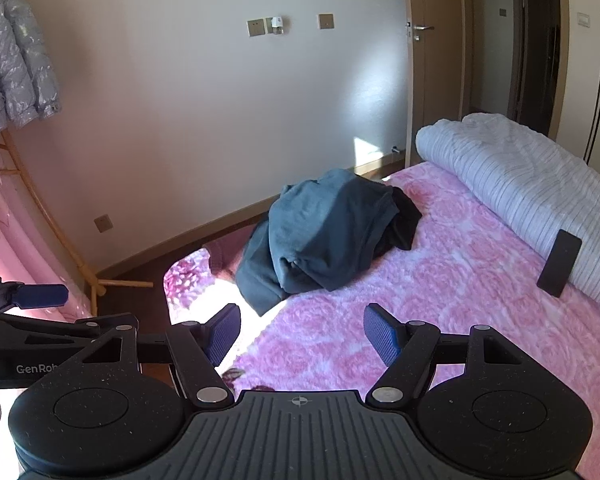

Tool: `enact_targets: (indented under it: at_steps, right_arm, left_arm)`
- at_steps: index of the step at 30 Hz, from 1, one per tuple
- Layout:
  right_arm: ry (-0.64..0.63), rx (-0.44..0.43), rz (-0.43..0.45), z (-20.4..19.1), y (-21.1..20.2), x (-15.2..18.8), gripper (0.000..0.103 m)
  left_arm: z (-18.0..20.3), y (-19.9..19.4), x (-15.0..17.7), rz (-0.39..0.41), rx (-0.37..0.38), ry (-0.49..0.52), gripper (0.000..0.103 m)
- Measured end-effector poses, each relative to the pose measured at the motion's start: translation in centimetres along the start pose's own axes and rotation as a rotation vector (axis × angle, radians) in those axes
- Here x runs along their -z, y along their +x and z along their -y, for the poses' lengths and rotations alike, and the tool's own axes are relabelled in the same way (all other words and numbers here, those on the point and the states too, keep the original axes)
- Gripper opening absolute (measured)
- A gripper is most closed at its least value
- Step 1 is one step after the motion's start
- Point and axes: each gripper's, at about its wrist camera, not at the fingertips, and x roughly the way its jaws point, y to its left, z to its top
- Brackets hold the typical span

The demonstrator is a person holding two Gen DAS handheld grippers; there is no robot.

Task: Fold clothes
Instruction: 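Move both grippers toward the crumpled navy sweatshirt on the bed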

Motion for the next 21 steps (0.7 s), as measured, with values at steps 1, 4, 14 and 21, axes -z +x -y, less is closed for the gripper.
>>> enact_targets:
  at_steps: [1,4,14,21]
  right_arm:
    - [0.009,-0.007,-0.016,0.2,0.6,-0.6,0.072]
    - [0.037,-0.026,-0.066,0.7,2.4,-2.3,0.071]
    - [0.056,0.06,0.016,0.0,6.5,-4.1,0.071]
    - [0.103,0.123,0.019,-1.1,9.0,-6.0,0.071]
  left_arm:
    - [0.0,0.3,-0.3,-0.009,0.001,0.002,0.08]
    - [-0.2,1.3,-1.1,-0.036,0.006,0.008,0.08]
    - [-3.7,7.0,-4.7,-0.028,0.09,0.033,0.08]
    - [-6.2,9.3,-6.3,-0.011,0.149,0.095,0.08]
